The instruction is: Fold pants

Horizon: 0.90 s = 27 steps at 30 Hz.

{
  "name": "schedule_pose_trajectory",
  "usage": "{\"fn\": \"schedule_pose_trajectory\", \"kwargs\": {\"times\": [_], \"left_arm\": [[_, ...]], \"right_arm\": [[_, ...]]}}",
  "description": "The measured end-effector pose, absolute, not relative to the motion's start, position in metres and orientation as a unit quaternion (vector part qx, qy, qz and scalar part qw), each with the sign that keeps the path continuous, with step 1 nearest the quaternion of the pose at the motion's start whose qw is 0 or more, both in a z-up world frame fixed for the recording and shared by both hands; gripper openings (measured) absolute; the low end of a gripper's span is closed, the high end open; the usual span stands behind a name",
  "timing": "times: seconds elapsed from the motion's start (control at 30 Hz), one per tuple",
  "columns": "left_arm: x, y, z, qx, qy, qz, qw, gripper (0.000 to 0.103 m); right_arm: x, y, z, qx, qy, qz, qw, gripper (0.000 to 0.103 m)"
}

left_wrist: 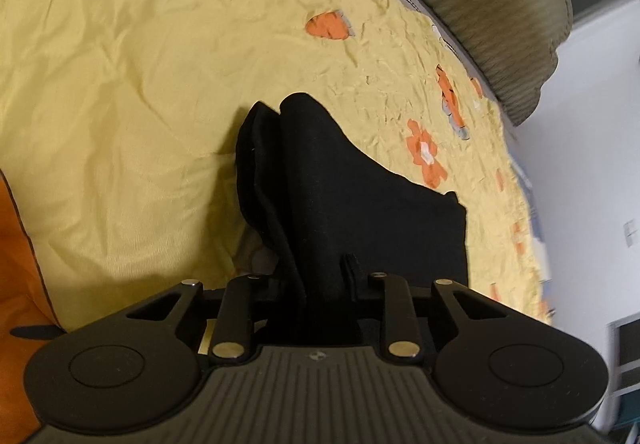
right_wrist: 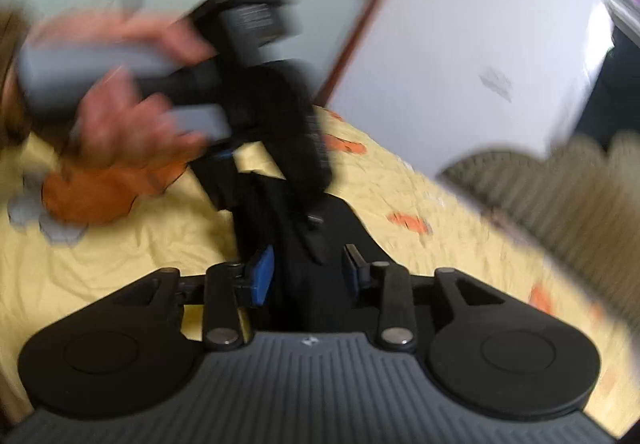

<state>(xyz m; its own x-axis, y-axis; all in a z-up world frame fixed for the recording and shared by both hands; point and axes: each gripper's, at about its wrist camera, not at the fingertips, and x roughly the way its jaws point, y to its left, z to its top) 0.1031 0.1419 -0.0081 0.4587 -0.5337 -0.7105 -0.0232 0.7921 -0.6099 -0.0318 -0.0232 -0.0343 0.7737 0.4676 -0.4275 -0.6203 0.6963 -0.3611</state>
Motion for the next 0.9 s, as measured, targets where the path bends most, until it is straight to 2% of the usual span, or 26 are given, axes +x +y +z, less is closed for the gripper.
{"fn": "schedule_pose_trajectory", "kwargs": {"times": [0.1,0.13,0.2,0.33,0.5,0.57,0.63,0.73,0.8,0.9], "left_arm": [[0.101,0.127,-0.002,-0.233,0.485,-0.150,0.829,0.025],[0.100,0.125,-0.001,-0.221,0.483,-0.149,0.834,0.025],[0.097,0.123,0.000,-0.207,0.481,-0.145,0.840,0.025],[0.096,0.121,0.001,-0.201,0.482,-0.140,0.841,0.025],[0.097,0.116,0.002,-0.185,0.482,-0.136,0.845,0.026],[0.097,0.117,0.001,-0.183,0.482,-0.138,0.845,0.026],[0.099,0.118,-0.001,-0.189,0.483,-0.139,0.844,0.029],[0.101,0.119,-0.006,-0.205,0.480,-0.140,0.841,0.035],[0.101,0.118,-0.009,-0.211,0.478,-0.135,0.842,0.035],[0.095,0.109,-0.002,-0.175,0.465,-0.133,0.858,0.027]], "right_arm": [[-0.008,-0.081,-0.023,-0.140,0.190,0.255,0.938,0.040],[0.000,-0.107,-0.024,-0.062,0.181,0.206,0.960,0.040],[0.018,-0.160,-0.031,0.041,0.218,0.175,0.959,0.042],[0.052,-0.248,-0.069,0.239,0.296,0.153,0.912,0.044],[0.074,-0.298,-0.121,0.426,0.327,0.220,0.815,0.044],[0.080,-0.302,-0.133,0.446,0.341,0.223,0.797,0.037],[0.082,-0.306,-0.137,0.464,0.343,0.238,0.781,0.040],[0.088,-0.303,-0.139,0.465,0.359,0.248,0.770,0.039],[0.099,-0.296,-0.133,0.445,0.373,0.236,0.779,0.039],[0.116,-0.284,-0.126,0.427,0.376,0.215,0.794,0.039]]}}
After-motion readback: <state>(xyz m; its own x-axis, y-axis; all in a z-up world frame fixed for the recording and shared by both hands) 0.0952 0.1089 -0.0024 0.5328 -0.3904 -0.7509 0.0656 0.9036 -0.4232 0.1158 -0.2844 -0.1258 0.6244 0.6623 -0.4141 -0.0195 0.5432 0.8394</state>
